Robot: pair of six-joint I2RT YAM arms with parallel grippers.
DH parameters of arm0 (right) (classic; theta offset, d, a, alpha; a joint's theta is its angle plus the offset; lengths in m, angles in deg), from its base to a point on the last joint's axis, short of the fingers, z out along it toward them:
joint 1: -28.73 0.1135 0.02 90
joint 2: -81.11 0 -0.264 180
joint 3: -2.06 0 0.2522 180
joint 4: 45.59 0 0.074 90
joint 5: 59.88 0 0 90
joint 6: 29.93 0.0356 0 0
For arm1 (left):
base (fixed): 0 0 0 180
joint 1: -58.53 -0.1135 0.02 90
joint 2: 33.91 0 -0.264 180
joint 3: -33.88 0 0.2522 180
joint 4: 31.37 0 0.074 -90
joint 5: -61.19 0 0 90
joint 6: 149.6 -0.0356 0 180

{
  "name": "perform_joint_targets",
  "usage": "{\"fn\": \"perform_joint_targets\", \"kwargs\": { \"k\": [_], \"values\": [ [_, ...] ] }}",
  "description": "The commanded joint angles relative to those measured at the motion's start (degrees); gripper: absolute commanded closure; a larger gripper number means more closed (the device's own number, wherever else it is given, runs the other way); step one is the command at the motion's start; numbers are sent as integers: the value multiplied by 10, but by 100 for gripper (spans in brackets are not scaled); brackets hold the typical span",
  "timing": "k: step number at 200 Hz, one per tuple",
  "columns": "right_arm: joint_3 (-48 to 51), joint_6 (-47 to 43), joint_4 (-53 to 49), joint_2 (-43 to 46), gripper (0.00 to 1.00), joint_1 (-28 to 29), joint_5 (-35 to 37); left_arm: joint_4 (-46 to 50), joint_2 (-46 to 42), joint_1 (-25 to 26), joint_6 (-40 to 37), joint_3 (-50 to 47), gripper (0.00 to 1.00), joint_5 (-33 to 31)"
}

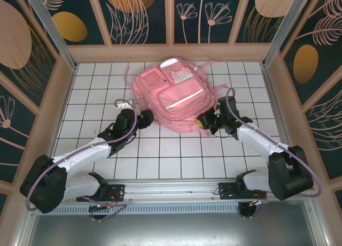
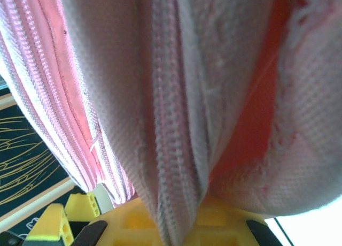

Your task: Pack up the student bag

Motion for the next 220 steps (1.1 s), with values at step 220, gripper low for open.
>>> {"fn": "perform_joint_targets", "kwargs": {
  "k": [220],
  "values": [
    [-185, -157, -135, 6, 96, -90, -176, -537, 272, 4, -214, -95, 30, 148]
  ]
}}
